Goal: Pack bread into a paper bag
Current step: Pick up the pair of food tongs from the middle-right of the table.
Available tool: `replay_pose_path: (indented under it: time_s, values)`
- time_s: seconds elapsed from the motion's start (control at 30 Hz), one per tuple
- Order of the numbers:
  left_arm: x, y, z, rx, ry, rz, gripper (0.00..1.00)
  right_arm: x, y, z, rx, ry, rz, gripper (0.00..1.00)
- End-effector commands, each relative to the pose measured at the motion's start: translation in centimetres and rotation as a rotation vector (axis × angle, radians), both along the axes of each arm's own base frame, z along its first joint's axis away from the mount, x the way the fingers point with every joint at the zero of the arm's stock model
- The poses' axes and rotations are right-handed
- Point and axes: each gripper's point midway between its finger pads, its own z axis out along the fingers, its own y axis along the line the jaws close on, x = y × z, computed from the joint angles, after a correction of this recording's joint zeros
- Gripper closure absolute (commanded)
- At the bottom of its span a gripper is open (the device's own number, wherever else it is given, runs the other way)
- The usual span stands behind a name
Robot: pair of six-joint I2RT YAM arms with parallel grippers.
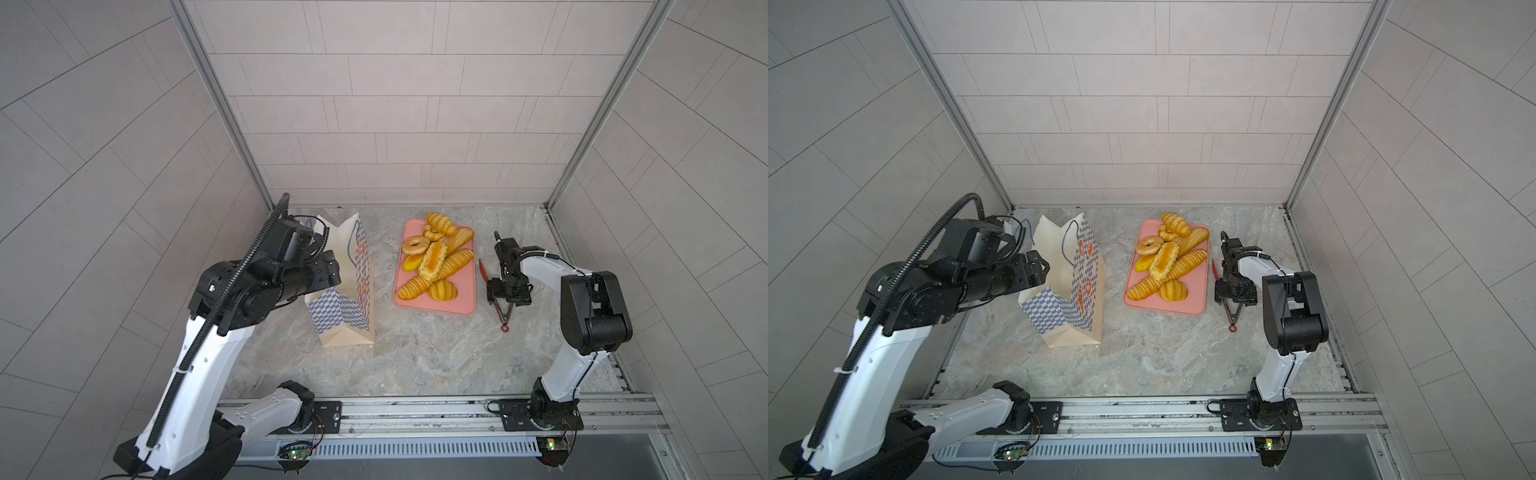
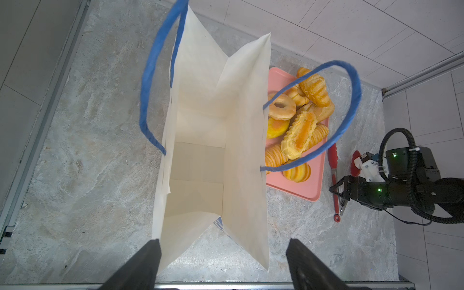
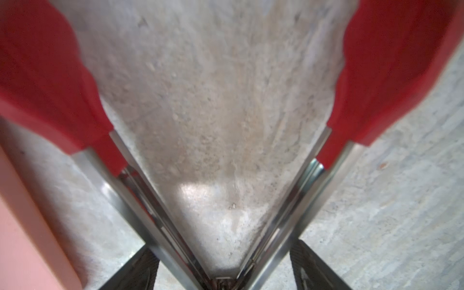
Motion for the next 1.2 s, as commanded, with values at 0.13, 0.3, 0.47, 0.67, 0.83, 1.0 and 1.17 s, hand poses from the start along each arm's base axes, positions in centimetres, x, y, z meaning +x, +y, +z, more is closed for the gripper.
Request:
replay_pose_path:
  time_s: [0.13, 0.3, 0.47, 0.67, 0.83, 1.0, 1.17]
  values:
    - [-0.1, 0.3, 0.1, 0.007, -0.002, 0.011, 0.15, 0.5, -0.3, -0.9, -0.018, 0.018, -0.013, 0.17]
    - [0.1, 0.2, 0.2, 0.009, -0.005, 0.012, 0.15, 0.0, -0.3, -1.1, -0.008, 0.015, -0.022, 0.21]
    - [0.4, 0.0, 0.2, 0.011, -0.005, 0.005, 0.14, -0.7, -0.4, -1.0, 0.01, 0.009, -0.044, 0.22]
    - [0.7, -0.4, 0.1, 0.008, -0.001, -0.007, 0.15, -1.3, -0.7, -1.1, 0.009, 0.012, -0.051, 0.18]
    - [0.7, -0.4, 0.0, 0.015, 0.003, -0.013, 0.14, -1.3, -0.6, -1.7, 0.017, 0.023, -0.05, 0.21]
    - [0.5, -0.3, 0.0, 0.014, 0.004, -0.013, 0.14, -1.3, -0.6, -2.4, 0.025, 0.033, -0.059, 0.27]
    - [0.4, -0.2, 0.2, 0.013, -0.001, -0.011, 0.14, -1.5, -0.9, -2.6, 0.03, 0.037, -0.065, 0.33]
